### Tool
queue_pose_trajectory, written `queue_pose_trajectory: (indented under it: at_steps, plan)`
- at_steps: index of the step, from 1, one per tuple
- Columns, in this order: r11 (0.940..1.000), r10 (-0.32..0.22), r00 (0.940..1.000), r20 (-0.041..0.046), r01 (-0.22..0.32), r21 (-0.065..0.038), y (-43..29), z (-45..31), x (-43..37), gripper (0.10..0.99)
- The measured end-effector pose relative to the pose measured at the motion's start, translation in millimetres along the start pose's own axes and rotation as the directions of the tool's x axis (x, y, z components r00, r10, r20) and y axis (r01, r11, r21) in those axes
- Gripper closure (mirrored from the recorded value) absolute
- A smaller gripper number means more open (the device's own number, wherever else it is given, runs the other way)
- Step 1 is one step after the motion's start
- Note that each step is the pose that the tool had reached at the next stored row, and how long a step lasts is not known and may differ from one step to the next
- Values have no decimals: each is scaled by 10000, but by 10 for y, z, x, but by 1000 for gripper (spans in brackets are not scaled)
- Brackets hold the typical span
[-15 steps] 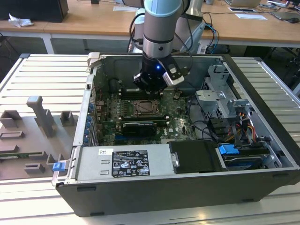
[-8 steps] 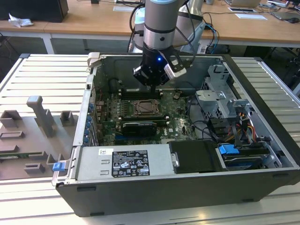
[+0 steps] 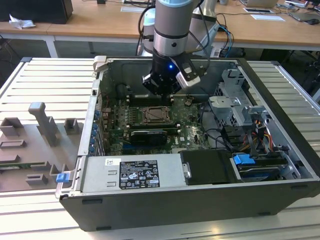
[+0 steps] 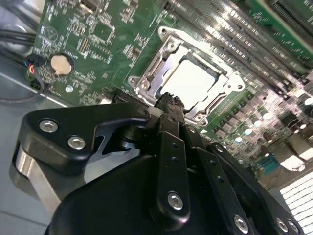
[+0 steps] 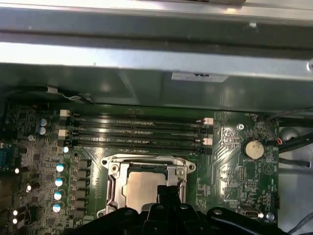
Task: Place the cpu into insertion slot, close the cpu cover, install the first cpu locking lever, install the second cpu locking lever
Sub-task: 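Install the second cpu locking lever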
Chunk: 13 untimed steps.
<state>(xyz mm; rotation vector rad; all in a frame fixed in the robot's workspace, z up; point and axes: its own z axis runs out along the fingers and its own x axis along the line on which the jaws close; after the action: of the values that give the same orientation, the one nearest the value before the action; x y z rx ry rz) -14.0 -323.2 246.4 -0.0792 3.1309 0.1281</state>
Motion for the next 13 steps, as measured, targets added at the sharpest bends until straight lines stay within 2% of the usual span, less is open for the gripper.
queue_pose_trajectory:
  at_steps: [4, 8, 13]
  plan:
    - [10000, 2, 10000, -1, -2, 3, -50, -11, 3, 980]
    - [10000, 0, 10000, 0, 0, 1, -48, -111, 2, 980]
    - [10000, 1, 10000, 0, -1, 0, -149, -115, 7, 980]
